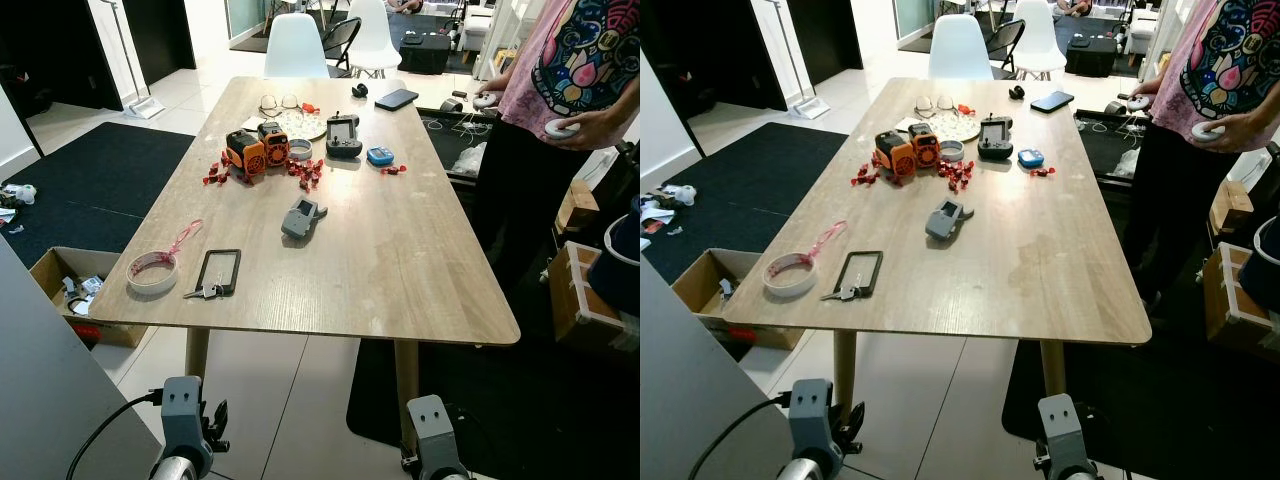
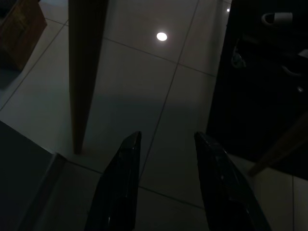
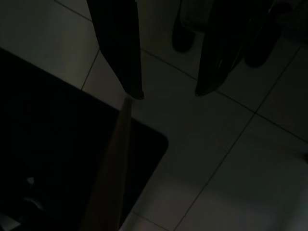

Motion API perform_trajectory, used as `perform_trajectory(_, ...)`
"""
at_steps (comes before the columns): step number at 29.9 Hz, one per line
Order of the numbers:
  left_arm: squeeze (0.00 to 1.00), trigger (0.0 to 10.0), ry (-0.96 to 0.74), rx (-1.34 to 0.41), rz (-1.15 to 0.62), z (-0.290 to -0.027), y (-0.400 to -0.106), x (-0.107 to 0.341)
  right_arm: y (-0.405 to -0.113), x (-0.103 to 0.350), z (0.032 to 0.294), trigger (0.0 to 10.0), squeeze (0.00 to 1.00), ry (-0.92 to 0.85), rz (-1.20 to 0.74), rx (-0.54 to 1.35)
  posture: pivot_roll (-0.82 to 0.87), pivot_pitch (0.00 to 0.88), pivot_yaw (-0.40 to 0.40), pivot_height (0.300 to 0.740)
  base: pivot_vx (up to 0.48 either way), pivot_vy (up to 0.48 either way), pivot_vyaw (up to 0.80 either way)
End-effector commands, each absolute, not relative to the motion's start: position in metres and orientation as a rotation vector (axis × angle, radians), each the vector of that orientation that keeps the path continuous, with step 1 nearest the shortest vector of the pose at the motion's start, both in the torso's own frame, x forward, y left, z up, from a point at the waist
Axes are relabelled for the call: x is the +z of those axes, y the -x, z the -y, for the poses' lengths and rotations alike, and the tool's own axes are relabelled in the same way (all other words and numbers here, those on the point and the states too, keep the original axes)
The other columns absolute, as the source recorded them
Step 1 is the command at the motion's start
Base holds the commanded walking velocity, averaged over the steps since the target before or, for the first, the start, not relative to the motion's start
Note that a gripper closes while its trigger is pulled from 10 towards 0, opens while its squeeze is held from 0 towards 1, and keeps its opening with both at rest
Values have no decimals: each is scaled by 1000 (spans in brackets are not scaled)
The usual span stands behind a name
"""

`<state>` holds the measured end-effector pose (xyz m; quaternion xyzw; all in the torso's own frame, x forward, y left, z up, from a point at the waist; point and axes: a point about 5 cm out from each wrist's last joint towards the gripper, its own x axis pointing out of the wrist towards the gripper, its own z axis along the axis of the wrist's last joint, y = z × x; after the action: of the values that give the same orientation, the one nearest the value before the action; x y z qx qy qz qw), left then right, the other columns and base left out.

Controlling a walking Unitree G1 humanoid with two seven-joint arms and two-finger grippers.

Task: Hang keys on a hook

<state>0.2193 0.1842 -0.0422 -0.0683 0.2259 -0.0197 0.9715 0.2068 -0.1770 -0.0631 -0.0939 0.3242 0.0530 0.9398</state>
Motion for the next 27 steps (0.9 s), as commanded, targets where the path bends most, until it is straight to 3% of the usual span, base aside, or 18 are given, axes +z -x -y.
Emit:
perform_trajectory(1, 0, 10000, 148, -30, -479, -185, -213, -47, -202, -67, 176, 10000, 0, 191, -690, 114, 19, 69, -15, 740, -326, 0, 0)
perform_trajectory(27, 0, 10000, 146, -35, -466, -186, -215, -45, -202, -67, 175, 10000, 0, 190, -688, 118, 28, 66, -15, 740, -321, 0, 0)
